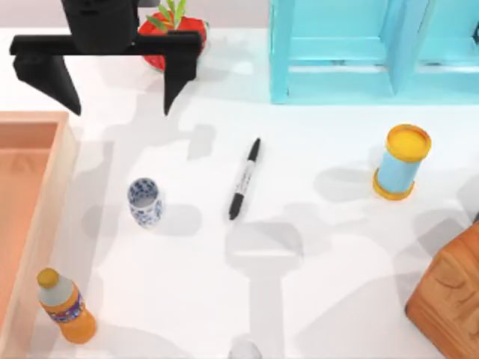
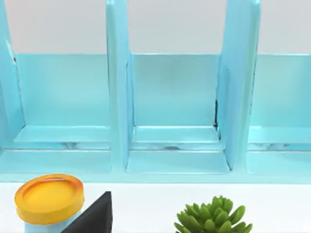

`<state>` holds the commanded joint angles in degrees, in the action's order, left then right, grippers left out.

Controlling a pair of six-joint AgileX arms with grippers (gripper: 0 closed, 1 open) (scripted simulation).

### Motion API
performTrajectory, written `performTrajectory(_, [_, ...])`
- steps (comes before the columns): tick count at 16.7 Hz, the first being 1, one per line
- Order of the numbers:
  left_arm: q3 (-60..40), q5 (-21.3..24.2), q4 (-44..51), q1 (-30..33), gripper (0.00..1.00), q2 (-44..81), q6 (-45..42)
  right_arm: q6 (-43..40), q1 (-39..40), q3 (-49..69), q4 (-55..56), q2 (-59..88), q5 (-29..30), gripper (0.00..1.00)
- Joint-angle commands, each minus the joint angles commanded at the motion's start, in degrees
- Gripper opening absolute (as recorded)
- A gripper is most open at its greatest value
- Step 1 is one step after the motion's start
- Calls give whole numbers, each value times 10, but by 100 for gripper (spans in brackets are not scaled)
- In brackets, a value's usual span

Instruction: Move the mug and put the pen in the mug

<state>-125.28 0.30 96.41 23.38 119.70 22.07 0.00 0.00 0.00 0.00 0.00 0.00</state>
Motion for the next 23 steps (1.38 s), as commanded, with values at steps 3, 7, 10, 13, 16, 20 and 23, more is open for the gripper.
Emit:
performTrajectory(3, [-9, -11, -18, 17, 100, 23, 3, 0, 0, 0, 0, 0, 0, 100])
performTrajectory(7, [-41, -55, -89, 89, 100, 125, 4, 0, 0, 0, 0, 0, 0, 100])
performTrajectory(10, [-63, -89, -149, 145, 100, 199, 4, 0, 0, 0, 0, 0, 0, 100])
performTrajectory(13, [-72, -104, -175, 169, 100, 225, 4, 0, 0, 0, 0, 0, 0, 100])
performTrajectory(16, [-70, -103, -174, 167, 100, 225, 4, 0, 0, 0, 0, 0, 0, 100])
performTrajectory(20, [-43, -104, -210, 164, 100, 230, -1, 0, 0, 0, 0, 0, 0, 100])
performTrajectory(23, [5, -104, -272, 158, 100, 242, -8, 0, 0, 0, 0, 0, 0, 100])
